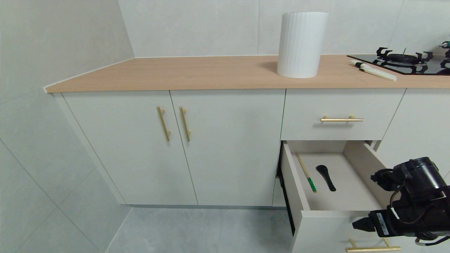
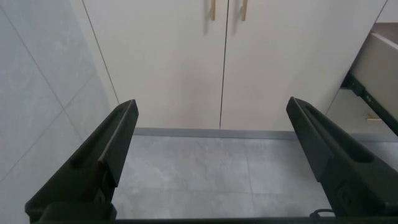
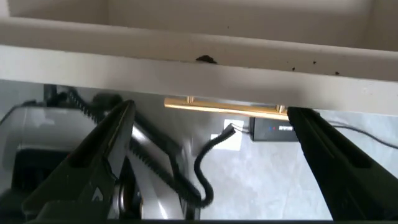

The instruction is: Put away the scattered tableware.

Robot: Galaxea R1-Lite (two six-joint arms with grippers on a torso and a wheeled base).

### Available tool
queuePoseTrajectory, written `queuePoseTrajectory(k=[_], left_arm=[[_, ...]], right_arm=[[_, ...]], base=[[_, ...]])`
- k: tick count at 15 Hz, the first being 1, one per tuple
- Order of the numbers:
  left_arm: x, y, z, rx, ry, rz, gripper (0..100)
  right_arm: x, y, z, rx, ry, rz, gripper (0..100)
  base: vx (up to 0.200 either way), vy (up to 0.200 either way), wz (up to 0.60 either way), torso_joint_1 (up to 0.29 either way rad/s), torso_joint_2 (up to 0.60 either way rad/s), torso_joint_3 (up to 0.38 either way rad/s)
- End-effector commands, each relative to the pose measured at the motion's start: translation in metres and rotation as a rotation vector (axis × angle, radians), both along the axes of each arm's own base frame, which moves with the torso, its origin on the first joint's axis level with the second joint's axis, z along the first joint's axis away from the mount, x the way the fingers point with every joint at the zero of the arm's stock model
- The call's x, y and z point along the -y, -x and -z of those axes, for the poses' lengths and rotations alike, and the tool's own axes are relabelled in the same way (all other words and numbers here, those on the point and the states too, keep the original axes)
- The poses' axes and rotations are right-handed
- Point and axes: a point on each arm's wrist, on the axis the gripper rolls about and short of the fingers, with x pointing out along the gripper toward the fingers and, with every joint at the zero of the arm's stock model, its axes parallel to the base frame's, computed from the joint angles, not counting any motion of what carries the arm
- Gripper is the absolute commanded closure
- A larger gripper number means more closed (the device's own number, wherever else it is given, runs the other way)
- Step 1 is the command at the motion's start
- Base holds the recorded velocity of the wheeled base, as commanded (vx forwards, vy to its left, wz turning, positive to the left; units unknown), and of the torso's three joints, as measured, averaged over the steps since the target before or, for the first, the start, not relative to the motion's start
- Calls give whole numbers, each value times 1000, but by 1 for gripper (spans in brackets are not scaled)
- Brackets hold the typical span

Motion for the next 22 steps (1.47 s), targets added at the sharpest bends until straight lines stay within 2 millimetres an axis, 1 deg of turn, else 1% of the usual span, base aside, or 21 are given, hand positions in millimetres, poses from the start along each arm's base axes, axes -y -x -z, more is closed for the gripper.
queuePoseTrajectory(k=[1, 2, 3, 4, 5, 6, 7, 10, 12, 14, 18, 19, 20, 22], left_arm=[[0, 0, 0, 0, 0, 0, 0], [0, 0, 0, 0, 0, 0, 0], [0, 0, 0, 0, 0, 0, 0], [0, 0, 0, 0, 0, 0, 0], [0, 0, 0, 0, 0, 0, 0], [0, 0, 0, 2, 0, 0, 0], [0, 0, 0, 2, 0, 0, 0], [0, 0, 0, 0, 0, 0, 0], [0, 0, 0, 0, 0, 0, 0], [0, 0, 0, 0, 0, 0, 0], [0, 0, 0, 0, 0, 0, 0], [0, 0, 0, 0, 0, 0, 0], [0, 0, 0, 0, 0, 0, 0], [0, 0, 0, 0, 0, 0, 0]], right_arm=[[-3, -17, 15, 17, 0, 1, 0], [-3, -26, 20, 49, -4, 6, 0], [2, -38, 23, 100, -8, 28, 0], [4, -42, 25, 112, -9, 36, 0], [9, -61, 31, 151, -14, 57, 0], [9, -65, 34, 150, -9, 58, 0], [13, -83, 35, 173, -9, 71, 0], [17, -125, 42, 217, -16, 88, 0], [20, -144, 46, 238, -19, 99, 0], [23, -165, 46, 278, -28, 104, 0], [23, -192, 55, 312, -40, 103, 0], [22, -193, 55, 314, -40, 101, 0], [21, -203, 62, 350, -44, 105, 0], [22, -211, 69, 426, -51, 112, 0]], base=[[0, 0, 0, 0, 0, 0], [0, 0, 0, 0, 0, 0], [0, 0, 0, 0, 0, 0], [0, 0, 0, 0, 0, 0], [0, 0, 0, 0, 0, 0], [0, 0, 0, 0, 0, 0], [0, 0, 0, 0, 0, 0], [0, 0, 0, 0, 0, 0], [0, 0, 0, 0, 0, 0], [0, 0, 0, 0, 0, 0], [0, 0, 0, 0, 0, 0], [0, 0, 0, 0, 0, 0], [0, 0, 0, 0, 0, 0], [0, 0, 0, 0, 0, 0]])
